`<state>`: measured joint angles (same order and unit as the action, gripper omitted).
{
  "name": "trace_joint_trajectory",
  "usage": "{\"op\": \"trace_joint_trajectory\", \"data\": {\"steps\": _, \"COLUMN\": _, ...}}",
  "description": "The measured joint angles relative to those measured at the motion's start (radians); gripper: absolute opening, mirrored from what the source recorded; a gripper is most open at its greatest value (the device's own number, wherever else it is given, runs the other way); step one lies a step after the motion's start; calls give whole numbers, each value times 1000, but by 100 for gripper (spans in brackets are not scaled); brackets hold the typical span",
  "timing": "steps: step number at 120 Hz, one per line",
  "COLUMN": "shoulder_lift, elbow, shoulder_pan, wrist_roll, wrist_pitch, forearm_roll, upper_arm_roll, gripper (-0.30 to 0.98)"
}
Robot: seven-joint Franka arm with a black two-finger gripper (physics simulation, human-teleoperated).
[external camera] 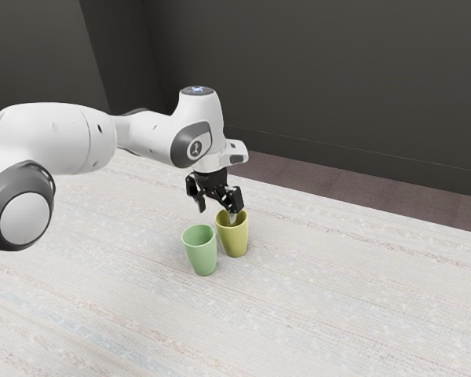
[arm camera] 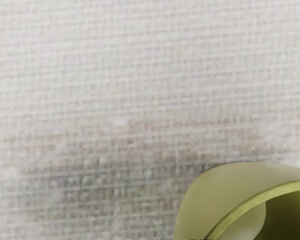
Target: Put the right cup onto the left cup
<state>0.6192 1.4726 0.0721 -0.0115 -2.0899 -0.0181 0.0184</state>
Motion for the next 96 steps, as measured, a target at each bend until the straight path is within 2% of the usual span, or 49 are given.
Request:
{"op": "trace_joint_trajectory", "data": {"steps": 23, "shoulder_lift": 16, "elbow": 0, "shoulder_pan": 0, "wrist_roll": -2, "wrist_pitch": -13, "forearm_roll": -1, "upper_arm_roll": 0, "gripper": 67}}
{"op": "trace_joint_trajectory", "data": {"steps": 32, "shoulder_lift": 17, "elbow": 0, "shoulder_pan": 0, "wrist_roll": -3, "wrist_pitch": -22, "forearm_roll": -3, "upper_arm_roll": 0, "gripper": 57}}
{"op": "trace_joint_trajectory", "data": {"steps": 51, "shoulder_lift": 17, "elbow": 0, "shoulder_pan": 5, "wrist_roll": -4, "wrist_pitch": -34, "forearm_roll": -8, "upper_arm_roll": 0, "gripper": 23}}
{"op": "trace_joint_trajectory", "data": {"steps": 61, "shoulder_lift": 17, "elbow": 0, "shoulder_pan": 10, "wrist_roll": -10, "wrist_pitch": -37, "forearm_roll": -10, "upper_arm_roll": 0, "gripper": 11}}
{"op": "trace_joint_trajectory", "data": {"steps": 76, "shoulder_lift": 17, "elbow": 0, "shoulder_pan": 13, "wrist_roll": -18, "wrist_pitch": -40, "forearm_roll": -13, "upper_arm_roll": 0, "gripper": 0}}
{"op": "trace_joint_trajectory", "data": {"steps": 96, "shoulder_lift": 15, "elbow": 0, "shoulder_pan": 15, "wrist_roll": -28, "wrist_pitch": -42, "forearm_roll": -14, "upper_arm_roll": 0, "gripper": -5}}
